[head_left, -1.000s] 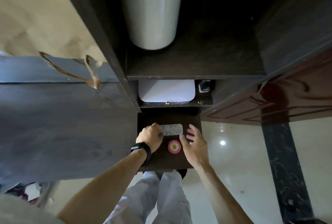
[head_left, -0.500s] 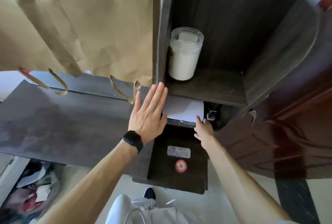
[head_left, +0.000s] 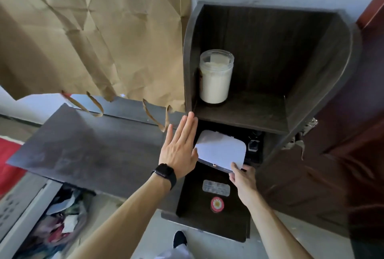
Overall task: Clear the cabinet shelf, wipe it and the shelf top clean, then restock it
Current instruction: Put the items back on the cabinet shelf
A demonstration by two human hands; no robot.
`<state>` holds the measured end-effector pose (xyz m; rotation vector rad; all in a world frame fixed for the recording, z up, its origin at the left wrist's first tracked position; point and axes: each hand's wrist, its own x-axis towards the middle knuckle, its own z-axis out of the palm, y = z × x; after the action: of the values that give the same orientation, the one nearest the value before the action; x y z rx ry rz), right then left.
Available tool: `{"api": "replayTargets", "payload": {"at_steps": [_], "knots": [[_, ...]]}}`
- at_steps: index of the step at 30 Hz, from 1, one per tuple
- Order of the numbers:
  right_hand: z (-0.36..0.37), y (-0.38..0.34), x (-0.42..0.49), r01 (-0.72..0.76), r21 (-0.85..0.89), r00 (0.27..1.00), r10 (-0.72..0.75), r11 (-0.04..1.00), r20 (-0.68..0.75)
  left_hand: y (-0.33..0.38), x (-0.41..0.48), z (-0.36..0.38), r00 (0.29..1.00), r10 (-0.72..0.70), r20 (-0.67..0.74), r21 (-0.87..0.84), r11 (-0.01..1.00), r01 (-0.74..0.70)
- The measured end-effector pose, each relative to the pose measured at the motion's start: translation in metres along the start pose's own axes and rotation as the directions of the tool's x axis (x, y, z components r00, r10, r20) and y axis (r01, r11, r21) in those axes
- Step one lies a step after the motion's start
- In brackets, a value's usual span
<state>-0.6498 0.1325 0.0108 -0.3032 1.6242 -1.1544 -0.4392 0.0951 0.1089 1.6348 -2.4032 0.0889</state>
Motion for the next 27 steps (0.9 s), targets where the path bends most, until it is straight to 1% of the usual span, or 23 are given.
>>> {"api": "replayTargets", "payload": {"at_steps": [1,2,3,4,5,6,7,8,9,11,12,14,17,19,23,25,27], "knots": [[-0.008,0.004,-0.011,-0.02,0.022,0.999,0.019,1.0,0.028,0.001,-0.012,0.005,0.998,-0.033,0.057,-0.047,0.998,0.036],[-0.017,0.01,-0.02,-0.038,0.041,0.998,0.035,0.998,0.057,0.001,-0.025,0.012,0.987,-0.086,0.138,-0.113,0.988,0.102],[-0.024,0.015,-0.028,-0.054,0.054,0.995,0.05,0.997,0.084,0.003,-0.038,0.02,0.962,-0.157,0.224,-0.192,0.961,0.202],[-0.03,0.019,-0.037,-0.064,0.07,0.993,0.057,0.996,0.107,0.007,-0.052,0.026,0.918,-0.235,0.32,-0.275,0.904,0.328],[-0.034,0.023,-0.045,-0.071,0.081,0.991,0.06,0.994,0.122,0.01,-0.064,0.034,0.847,-0.307,0.434,-0.349,0.809,0.472],[-0.037,0.029,-0.052,-0.073,0.083,0.99,0.062,0.994,0.124,0.014,-0.075,0.04,0.759,-0.352,0.547,-0.41,0.678,0.61],[-0.037,0.034,-0.06,-0.065,0.082,0.991,0.054,0.995,0.124,0.015,-0.086,0.05,0.668,-0.367,0.647,-0.457,0.514,0.726],[-0.038,0.04,-0.065,-0.061,0.074,0.991,0.051,0.995,0.124,0.018,-0.094,0.057,0.597,-0.362,0.716,-0.493,0.343,0.799],[-0.039,0.047,-0.069,-0.053,0.058,0.99,0.045,0.997,0.13,0.019,-0.102,0.065,0.545,-0.356,0.759,-0.513,0.188,0.838],[-0.037,0.062,-0.076,-0.056,-0.001,0.985,0.056,0.998,0.163,0.018,-0.117,0.078,0.476,-0.329,0.816,-0.519,-0.055,0.853],[-0.036,0.068,-0.078,-0.058,-0.024,0.981,0.062,0.998,0.182,0.018,-0.123,0.08,0.464,-0.312,0.829,-0.523,-0.14,0.841],[-0.029,0.077,-0.086,-0.078,-0.047,0.977,0.086,0.996,0.194,0.014,-0.133,0.085,0.455,-0.299,0.839,-0.531,-0.265,0.805],[-0.002,0.088,-0.091,-0.096,-0.081,0.968,0.112,0.992,0.227,-0.001,-0.143,0.091,0.402,-0.356,0.844,-0.529,-0.423,0.736],[0.023,0.096,-0.089,-0.076,-0.129,0.963,0.107,0.989,0.246,-0.018,-0.145,0.092,0.361,-0.419,0.833,-0.543,-0.491,0.681],[0.09,0.105,-0.084,-0.072,-0.221,0.944,0.138,0.973,0.299,-0.079,-0.151,0.096,0.3,-0.478,0.826,-0.547,-0.55,0.631],[0.128,0.107,-0.082,-0.017,-0.363,0.931,0.148,0.931,0.335,-0.117,-0.156,0.099,0.253,-0.497,0.83,-0.536,-0.588,0.606],[0.163,0.111,-0.077,0.08,-0.523,0.925,0.133,0.849,0.357,-0.157,-0.157,0.1,0.212,-0.516,0.83,-0.528,-0.601,0.6]]}}
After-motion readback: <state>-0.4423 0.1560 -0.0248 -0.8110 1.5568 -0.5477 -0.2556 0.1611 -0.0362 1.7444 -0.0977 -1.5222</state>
